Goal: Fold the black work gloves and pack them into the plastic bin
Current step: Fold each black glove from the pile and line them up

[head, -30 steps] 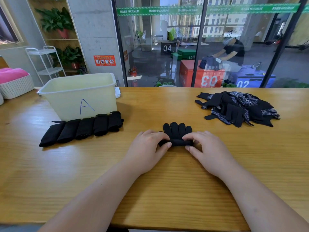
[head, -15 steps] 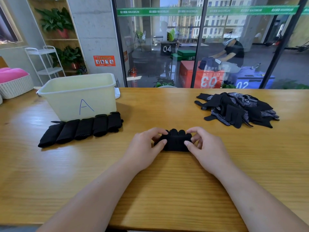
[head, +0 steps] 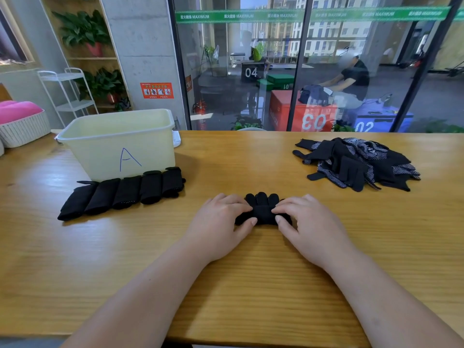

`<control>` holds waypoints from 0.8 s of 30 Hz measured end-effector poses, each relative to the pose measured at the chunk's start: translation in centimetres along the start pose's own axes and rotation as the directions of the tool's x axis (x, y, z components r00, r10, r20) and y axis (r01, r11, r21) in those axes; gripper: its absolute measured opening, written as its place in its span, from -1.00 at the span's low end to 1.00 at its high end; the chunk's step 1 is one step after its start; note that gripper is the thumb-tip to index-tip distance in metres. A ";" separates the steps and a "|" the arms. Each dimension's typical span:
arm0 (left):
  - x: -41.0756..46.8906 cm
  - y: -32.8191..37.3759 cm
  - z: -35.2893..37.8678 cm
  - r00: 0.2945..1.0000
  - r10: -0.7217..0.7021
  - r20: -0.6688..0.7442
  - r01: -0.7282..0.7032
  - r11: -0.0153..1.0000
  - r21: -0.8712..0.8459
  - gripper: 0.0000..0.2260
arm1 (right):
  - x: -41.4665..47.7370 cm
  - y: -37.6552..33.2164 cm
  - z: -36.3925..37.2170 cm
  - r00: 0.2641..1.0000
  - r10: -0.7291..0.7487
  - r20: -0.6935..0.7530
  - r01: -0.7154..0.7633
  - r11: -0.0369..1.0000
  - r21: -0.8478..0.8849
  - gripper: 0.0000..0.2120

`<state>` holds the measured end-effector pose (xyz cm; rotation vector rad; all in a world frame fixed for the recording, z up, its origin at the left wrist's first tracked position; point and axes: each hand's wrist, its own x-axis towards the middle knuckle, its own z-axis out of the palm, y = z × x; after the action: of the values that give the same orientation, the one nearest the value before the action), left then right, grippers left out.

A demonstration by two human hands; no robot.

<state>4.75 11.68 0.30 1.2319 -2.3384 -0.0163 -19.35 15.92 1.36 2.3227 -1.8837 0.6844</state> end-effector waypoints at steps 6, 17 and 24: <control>-0.2 0.0 -0.6 0.999 -0.052 0.016 0.053 0.995 -0.087 -0.65 | -0.1 0.7 0.0 0.998 0.003 0.065 -0.008 0.997 0.082 -0.67; 0.1 0.3 -1.1 0.946 -0.314 0.079 0.314 0.831 -0.459 -0.78 | 0.3 0.7 0.1 0.972 0.228 0.052 -0.224 0.846 0.484 -0.76; 0.8 0.5 -0.4 0.978 -0.184 -0.099 0.154 0.955 -0.255 -0.79 | 0.8 0.2 0.6 0.961 0.274 -0.044 -0.237 0.892 0.385 -0.71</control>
<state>4.20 11.43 1.04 1.2656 -2.0499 -0.2739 -19.29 14.94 1.09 2.1984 -2.1997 1.2702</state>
